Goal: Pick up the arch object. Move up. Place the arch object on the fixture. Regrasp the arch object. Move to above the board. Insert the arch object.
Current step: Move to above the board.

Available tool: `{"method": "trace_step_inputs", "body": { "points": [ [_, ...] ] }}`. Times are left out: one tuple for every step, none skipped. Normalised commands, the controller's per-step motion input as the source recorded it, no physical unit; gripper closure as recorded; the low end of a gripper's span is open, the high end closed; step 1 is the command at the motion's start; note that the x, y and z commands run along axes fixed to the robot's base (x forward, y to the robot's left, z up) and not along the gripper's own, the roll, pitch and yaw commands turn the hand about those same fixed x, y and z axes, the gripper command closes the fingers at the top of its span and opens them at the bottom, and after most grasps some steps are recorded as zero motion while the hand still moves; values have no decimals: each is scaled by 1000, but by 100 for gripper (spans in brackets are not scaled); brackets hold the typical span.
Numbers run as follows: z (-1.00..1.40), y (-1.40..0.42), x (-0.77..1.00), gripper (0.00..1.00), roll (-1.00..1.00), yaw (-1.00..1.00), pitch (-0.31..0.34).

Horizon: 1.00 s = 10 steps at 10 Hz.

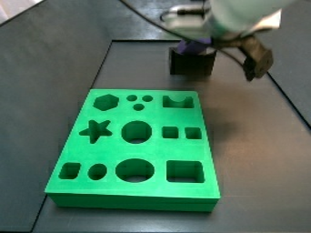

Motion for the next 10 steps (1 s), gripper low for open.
{"method": "trace_step_inputs", "body": {
  "points": [
    [1000,-41,-132,100,-280,-86,-227],
    [1000,-36,-133,100,-210,-133,-188],
    [1000,-33,-132,100,-169,-157,-145],
    [1000,-30,-130,100,-144,-167,-98],
    [1000,-26,-130,100,-137,-165,-58],
    [1000,-20,-132,100,-126,-151,-18],
    [1000,-17,-135,100,-116,-130,7],
    [1000,-16,-134,100,-108,-117,22],
    [1000,-11,-130,100,-88,-76,58],
    [1000,-9,-127,100,-74,-54,75]
  ]
}}
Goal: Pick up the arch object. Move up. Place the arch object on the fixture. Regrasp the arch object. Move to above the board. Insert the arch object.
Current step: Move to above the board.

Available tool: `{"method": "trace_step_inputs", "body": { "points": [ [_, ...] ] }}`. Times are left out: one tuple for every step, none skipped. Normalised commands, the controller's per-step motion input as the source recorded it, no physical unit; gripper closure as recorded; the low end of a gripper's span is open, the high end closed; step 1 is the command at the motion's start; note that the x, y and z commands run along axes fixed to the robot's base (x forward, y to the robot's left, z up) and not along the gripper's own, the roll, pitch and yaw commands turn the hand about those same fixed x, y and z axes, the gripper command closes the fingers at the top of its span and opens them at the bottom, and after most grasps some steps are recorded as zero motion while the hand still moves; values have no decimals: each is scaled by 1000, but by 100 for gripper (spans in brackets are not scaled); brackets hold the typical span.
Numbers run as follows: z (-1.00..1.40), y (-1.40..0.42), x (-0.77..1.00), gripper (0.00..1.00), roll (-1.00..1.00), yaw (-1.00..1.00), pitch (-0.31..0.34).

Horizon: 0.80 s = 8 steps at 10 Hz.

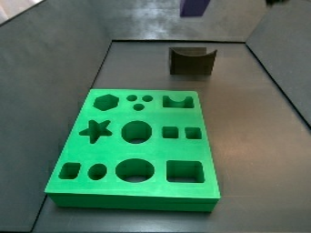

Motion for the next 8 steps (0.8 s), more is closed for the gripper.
{"method": "trace_step_inputs", "body": {
  "points": [
    [1000,-8,-121,100,-60,-33,89],
    [1000,-10,-114,100,-52,-12,101],
    [1000,-12,-108,100,-42,6,104],
    [770,-12,-68,100,-38,32,102],
    [594,-11,-39,100,-38,46,105],
    [422,-12,-11,100,-40,58,110],
    [198,-16,12,100,-34,68,123],
    [62,-1000,-563,100,-1000,-88,69]
  ]
}}
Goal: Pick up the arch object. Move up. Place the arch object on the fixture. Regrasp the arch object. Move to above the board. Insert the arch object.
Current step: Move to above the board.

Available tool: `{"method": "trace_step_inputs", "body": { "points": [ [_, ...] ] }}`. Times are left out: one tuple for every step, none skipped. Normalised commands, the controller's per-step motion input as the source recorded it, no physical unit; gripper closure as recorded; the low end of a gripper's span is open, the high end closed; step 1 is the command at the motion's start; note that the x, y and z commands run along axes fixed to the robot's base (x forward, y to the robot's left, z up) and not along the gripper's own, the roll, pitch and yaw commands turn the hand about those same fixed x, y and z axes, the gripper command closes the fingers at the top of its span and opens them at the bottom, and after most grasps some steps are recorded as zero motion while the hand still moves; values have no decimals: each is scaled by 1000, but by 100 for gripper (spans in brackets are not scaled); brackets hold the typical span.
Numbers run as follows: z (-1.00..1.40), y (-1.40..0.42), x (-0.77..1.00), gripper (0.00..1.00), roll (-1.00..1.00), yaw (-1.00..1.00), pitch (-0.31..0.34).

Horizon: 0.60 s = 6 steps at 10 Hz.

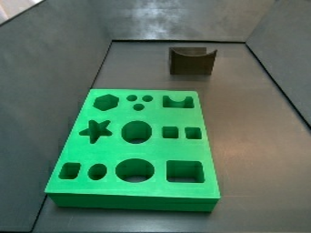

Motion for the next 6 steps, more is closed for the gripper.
{"method": "trace_step_inputs", "body": {
  "points": [
    [59,-1000,-561,100,-1000,-85,63],
    [82,-1000,-614,100,-1000,-77,49],
    [57,-1000,-629,100,-1000,-75,44],
    [59,-1000,-647,100,-1000,-73,42],
    [74,-1000,-669,100,-1000,-70,44],
    [38,-609,-443,100,-1000,-64,43]
  ]
}}
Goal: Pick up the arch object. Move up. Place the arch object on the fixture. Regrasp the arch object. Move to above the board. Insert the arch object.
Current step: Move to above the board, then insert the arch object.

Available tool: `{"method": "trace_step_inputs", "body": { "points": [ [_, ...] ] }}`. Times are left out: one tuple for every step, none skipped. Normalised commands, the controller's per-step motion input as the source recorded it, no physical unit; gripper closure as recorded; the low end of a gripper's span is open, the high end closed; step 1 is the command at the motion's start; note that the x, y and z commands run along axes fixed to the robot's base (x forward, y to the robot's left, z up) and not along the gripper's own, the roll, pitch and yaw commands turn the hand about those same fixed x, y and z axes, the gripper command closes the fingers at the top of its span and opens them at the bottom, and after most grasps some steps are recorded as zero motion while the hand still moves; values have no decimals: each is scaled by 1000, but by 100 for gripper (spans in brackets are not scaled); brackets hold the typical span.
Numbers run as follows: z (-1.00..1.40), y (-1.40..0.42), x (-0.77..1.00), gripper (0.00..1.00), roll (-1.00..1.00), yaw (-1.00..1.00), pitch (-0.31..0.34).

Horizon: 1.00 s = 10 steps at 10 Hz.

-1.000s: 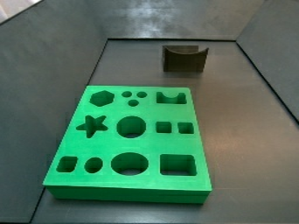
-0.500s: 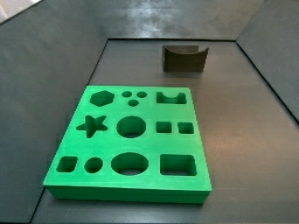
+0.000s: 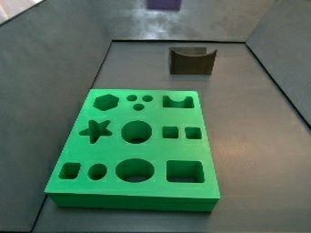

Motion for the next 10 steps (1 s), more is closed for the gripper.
{"method": "trace_step_inputs", "body": {
  "points": [
    [17,-318,-271,100,-1000,-58,39],
    [9,-188,-194,100,-1000,-54,43],
    [11,-62,-104,100,-1000,-44,23],
    [1,-3,-72,100,-785,-27,-4],
    [1,16,-58,100,-559,-19,-15],
    [3,2,-46,100,-317,-11,-25],
    [-2,6,-35,100,-209,-7,-22],
    [-60,0,0,100,0,0,49],
    [-6,0,0,100,-31,0,-4],
    [0,0,0,100,0,0,-17]
  ]
}}
